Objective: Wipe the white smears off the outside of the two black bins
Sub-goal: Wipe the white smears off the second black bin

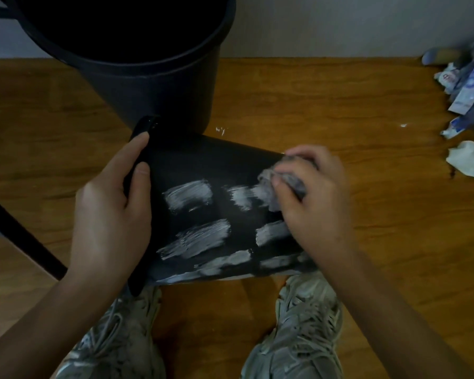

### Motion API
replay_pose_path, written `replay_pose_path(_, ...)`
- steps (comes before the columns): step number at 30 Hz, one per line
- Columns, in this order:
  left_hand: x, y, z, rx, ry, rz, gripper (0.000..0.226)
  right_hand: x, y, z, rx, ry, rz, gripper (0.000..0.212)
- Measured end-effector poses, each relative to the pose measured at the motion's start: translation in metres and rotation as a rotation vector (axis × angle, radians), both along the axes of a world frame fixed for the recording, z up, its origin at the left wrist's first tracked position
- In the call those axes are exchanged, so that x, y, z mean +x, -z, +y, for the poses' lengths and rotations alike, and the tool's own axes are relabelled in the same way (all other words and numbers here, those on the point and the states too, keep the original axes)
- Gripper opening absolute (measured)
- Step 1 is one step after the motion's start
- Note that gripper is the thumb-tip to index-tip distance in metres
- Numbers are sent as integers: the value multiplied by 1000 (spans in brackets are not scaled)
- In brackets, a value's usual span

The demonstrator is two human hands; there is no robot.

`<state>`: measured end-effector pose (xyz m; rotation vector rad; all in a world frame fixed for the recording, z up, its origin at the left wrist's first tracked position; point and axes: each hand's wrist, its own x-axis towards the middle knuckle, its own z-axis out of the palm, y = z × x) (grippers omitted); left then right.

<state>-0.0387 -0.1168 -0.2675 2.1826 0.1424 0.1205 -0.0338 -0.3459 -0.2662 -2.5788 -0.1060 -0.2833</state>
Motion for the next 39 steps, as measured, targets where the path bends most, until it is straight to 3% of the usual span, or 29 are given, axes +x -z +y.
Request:
replay_pose_path(5, -1, 1, 2, 4, -1, 7, 38, -17, -4, 42, -57, -320, -22, 14)
replay_pose_path(11, 2, 2, 1, 2, -4, 7, 38, -1, 2, 12, -22, -30, -27, 11)
replay_pose_path(16, -3, 3, 2, -12, -1, 3, 38, -20, 3, 25, -5, -209, -86, 11)
replay_pose_path(21, -4, 3, 1, -15, -12, 1, 38, -8, 2, 15, -35, -14, -53, 13)
replay_pose_path(27, -4, 3, 1, -7, -9, -3, 38, -26, 4, 24, 17, -240, -93, 12)
replay_pose_path(32, -5, 4, -1, 1, -21, -6, 38, -1, -1, 9, -32, 78, 11, 12)
replay_pose_path(37, -9, 4, 1, 13, -19, 2, 39, -24, 3, 28, 30, -205, -62, 10)
replay_pose_path(39, -7, 4, 0, 6, -23, 0, 39, -26, 6, 9, 53, -159, -84, 9)
